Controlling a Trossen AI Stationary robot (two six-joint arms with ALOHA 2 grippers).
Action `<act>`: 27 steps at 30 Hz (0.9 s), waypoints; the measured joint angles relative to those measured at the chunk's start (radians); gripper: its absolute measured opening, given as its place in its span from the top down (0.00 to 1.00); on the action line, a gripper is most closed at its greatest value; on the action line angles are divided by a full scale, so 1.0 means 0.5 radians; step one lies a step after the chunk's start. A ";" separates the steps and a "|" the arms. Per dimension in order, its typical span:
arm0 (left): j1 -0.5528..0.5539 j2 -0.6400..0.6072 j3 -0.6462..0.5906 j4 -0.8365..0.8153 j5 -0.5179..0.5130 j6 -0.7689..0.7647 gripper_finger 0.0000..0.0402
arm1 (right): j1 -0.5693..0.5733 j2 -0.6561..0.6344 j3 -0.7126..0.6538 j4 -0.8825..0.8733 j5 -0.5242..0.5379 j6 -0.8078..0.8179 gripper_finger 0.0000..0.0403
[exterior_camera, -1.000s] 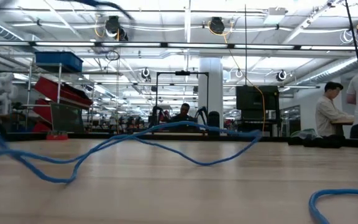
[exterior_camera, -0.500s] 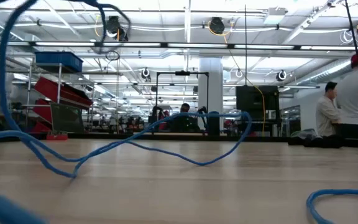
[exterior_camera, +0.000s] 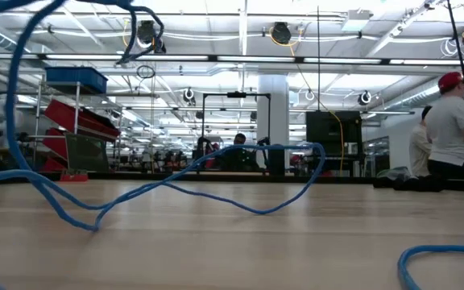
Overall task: Coil cords
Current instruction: Coil the blue wire onto a spool
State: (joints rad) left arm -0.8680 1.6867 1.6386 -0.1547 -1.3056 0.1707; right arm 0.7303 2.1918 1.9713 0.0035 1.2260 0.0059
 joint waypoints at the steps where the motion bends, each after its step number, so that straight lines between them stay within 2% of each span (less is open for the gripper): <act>1: 0.000 0.000 -0.001 0.000 0.000 0.000 0.98 | -0.008 0.000 0.000 -0.004 -0.002 0.000 0.87; 6: -0.001 0.000 0.000 0.003 0.000 0.000 0.98 | -0.035 0.000 0.000 -0.003 -0.049 -0.001 0.99; 19: 0.004 -0.001 -0.001 0.131 0.237 -0.008 0.98 | -0.146 0.011 0.001 -0.016 0.009 0.081 1.00; 27: -0.068 -0.023 -0.002 0.122 0.258 0.001 0.98 | -0.025 0.011 0.001 -0.493 0.155 0.384 0.97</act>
State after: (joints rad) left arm -0.9019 1.6750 1.6375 -0.0939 -1.1767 0.1711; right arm 0.7176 2.1975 1.9719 -0.2432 1.3033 0.1979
